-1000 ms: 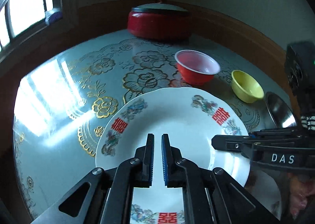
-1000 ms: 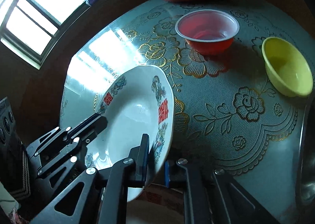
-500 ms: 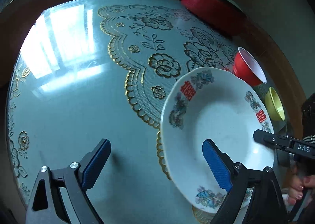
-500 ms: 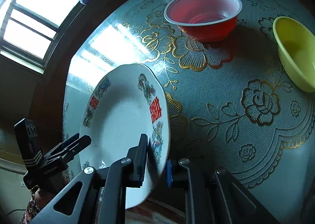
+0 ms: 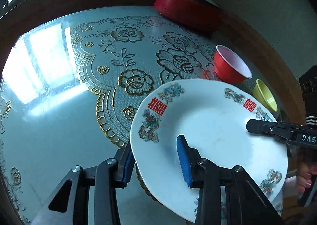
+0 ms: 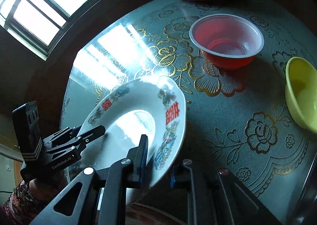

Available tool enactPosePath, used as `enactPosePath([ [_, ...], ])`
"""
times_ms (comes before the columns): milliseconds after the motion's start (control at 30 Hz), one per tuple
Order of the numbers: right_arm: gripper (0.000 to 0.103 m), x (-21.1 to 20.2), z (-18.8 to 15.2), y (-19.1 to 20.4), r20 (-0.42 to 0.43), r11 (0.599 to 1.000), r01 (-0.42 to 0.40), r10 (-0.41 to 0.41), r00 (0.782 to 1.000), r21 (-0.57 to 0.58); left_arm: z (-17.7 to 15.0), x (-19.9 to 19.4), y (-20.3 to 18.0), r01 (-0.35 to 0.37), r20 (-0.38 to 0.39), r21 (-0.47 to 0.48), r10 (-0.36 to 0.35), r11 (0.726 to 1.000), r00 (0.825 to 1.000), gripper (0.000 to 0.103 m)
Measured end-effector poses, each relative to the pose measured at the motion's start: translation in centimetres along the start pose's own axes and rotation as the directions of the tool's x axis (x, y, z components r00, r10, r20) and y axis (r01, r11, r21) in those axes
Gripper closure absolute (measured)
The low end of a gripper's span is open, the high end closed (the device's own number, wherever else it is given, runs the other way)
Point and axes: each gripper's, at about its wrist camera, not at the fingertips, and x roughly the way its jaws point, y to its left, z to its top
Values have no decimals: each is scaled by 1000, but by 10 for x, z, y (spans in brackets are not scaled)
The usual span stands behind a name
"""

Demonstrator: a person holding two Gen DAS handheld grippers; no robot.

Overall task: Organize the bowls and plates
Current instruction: 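Lower the plate onto the plate stack and open the right gripper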

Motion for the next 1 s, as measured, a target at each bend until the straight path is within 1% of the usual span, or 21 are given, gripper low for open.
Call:
enactPosePath([
  [133, 86, -5, -2, 0, 8, 1000, 10, -11, 1000, 5, 1, -6, -7, 33, 22, 7, -33, 999, 999, 64],
  [267, 86, -17, -10, 2, 40, 1000, 14, -15, 999, 3, -2, -14, -13, 62, 52, 8, -62, 998, 997, 64],
  [467, 86, -52, -31, 9, 124, 1000, -2, 4, 992, -18, -12, -49, -31, 91, 119, 45, -96, 995, 988, 64],
  [600, 86, -79, -53, 13, 172, 1000, -9, 12, 985, -20, -24, -73, -46, 108, 147, 78, -118, 991, 982, 64],
  [800, 86, -112, -102, 23, 204, 1000, 3, -1, 979, -11, -57, -98, -65, 135, 136, 126, -152, 983, 979, 64],
  [1000, 86, -119, -156, 22, 187, 999, -2, -5, 982, 34, -95, -101, -72, 144, 81, 140, -157, 980, 984, 64],
])
